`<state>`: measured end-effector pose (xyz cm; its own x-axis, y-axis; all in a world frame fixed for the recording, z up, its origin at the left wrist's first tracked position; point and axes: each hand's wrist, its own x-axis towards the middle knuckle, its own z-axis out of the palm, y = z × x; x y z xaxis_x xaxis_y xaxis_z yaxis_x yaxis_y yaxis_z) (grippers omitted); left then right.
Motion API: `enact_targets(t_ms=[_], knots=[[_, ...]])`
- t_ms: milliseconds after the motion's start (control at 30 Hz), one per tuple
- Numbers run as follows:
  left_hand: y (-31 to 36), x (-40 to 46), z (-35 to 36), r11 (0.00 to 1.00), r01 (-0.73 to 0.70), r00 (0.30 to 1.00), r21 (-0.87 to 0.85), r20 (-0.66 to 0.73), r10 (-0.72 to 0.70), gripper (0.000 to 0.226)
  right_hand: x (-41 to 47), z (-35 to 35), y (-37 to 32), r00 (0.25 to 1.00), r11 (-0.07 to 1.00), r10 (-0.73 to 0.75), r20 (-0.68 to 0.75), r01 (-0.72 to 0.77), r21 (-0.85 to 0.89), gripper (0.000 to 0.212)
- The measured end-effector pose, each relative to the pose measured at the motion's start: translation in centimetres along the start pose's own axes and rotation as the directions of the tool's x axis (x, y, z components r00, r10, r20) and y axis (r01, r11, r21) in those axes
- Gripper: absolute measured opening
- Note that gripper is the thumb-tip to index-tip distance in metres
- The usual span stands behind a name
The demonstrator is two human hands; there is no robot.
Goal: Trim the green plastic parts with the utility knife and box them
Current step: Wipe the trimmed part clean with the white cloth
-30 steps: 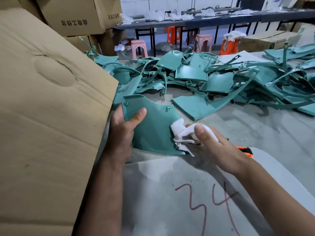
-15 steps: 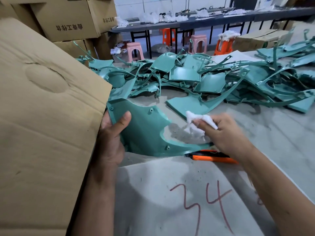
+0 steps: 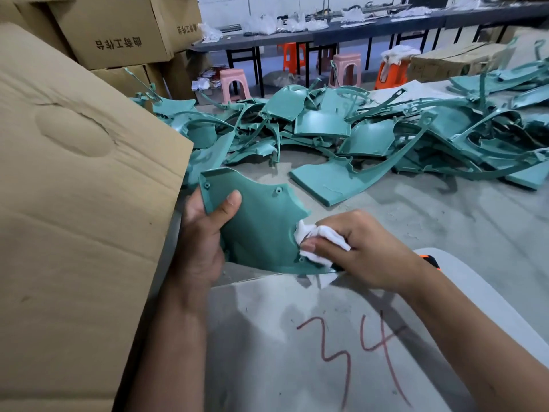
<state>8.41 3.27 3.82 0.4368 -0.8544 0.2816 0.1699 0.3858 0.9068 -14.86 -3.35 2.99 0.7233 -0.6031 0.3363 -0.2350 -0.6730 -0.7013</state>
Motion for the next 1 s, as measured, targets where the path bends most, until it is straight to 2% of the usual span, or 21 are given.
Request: enact_targets(t_ms=[67,100,133,200,233,267,300,333,367,400,433,533,600,667,733,867,933,1000], knots=[[0.3,0.2,-0.3,1.000,-0.015,1.000,-0.009,-0.027,0.015,0.032,-0.1,-1.0,0.5,0.974,0.991,0.034,-0.223,-0.062,-0.121,0.041],[0.4,0.3,-0.5,0.999,-0.031,0.999,-0.024,-0.045,0.030,0.033,-0.2,-1.7,0.9,0.924,0.977,0.036,-0.381,-0.112,-0.181,0.039],[0.3,0.5,-0.5,0.998,-0.041,0.996,-0.047,-0.078,0.037,0.034,-0.3,-2.4,1.3,0.838,0.958,0.013,-0.546,-0.167,-0.234,0.040],[-0.1,0.7,0.3,0.992,-0.022,0.981,-0.125,-0.194,-0.002,0.034,-0.5,-3.3,2.0,0.588,0.935,-0.078,-0.805,-0.237,-0.264,0.037],[-0.4,0.8,0.9,0.985,-0.007,0.968,-0.170,-0.249,-0.036,0.033,-0.4,-3.2,2.0,0.463,0.958,-0.082,-0.882,-0.208,-0.198,0.034],[-0.7,0.8,1.8,0.979,0.008,0.954,-0.202,-0.291,-0.068,0.033,-0.3,-2.8,1.9,0.371,0.986,-0.028,-0.928,-0.143,-0.087,0.031],[-1.0,0.9,2.5,0.973,0.020,0.944,-0.229,-0.316,-0.094,0.033,0.0,-2.1,1.5,0.331,0.997,0.069,-0.941,-0.039,0.060,0.027],[-1.2,0.9,3.0,0.963,0.031,0.937,-0.267,-0.327,-0.121,0.032,0.2,-1.2,1.0,0.353,0.975,0.175,-0.919,0.066,0.211,0.020],[-1.3,0.9,3.4,0.950,0.044,0.933,-0.309,-0.326,-0.149,0.031,0.4,-0.3,0.5,0.409,0.926,0.275,-0.870,0.132,0.355,0.013],[-1.4,0.9,3.7,0.936,0.056,0.929,-0.347,-0.325,-0.176,0.029,0.4,0.4,0.1,0.467,0.872,0.357,-0.809,0.144,0.467,0.008],[-1.5,0.8,4.1,0.922,0.060,0.926,-0.382,-0.324,-0.194,0.029,0.5,1.0,-0.1,0.531,0.824,0.416,-0.738,0.123,0.553,0.010],[-1.9,-0.1,6.1,0.857,0.046,0.920,-0.513,-0.312,-0.236,0.049,0.4,2.6,-0.7,0.701,0.751,0.476,-0.532,-0.009,0.660,0.042],[-2.4,-0.7,7.5,0.849,0.040,0.934,-0.528,-0.281,-0.219,0.049,0.7,3.8,-1.3,0.769,0.738,0.481,-0.422,-0.095,0.668,0.037],[-2.9,-1.2,8.3,0.877,0.021,0.950,-0.480,-0.262,-0.167,0.038,1.2,4.2,-1.6,0.774,0.807,0.461,-0.435,-0.162,0.567,0.024],[-3.1,-1.2,8.4,0.913,0.011,0.950,-0.407,-0.281,-0.137,0.027,1.4,4.0,-1.4,0.771,0.886,0.406,-0.490,-0.202,0.417,0.029],[-2.7,-0.3,7.5,0.964,0.008,0.969,-0.265,-0.237,-0.073,0.024,1.2,3.3,-1.2,0.758,0.919,0.354,-0.548,-0.173,0.354,0.039],[-2.4,-0.2,6.6,0.973,0.050,0.985,-0.226,-0.149,-0.085,0.030,1.3,2.7,-0.9,0.701,0.868,0.421,-0.575,-0.127,0.480,0.033],[-2.2,-0.4,5.8,0.973,0.131,0.989,-0.189,-0.048,-0.143,0.039,1.3,1.8,-0.4,0.626,0.704,0.585,-0.516,-0.075,0.707,0.027]])
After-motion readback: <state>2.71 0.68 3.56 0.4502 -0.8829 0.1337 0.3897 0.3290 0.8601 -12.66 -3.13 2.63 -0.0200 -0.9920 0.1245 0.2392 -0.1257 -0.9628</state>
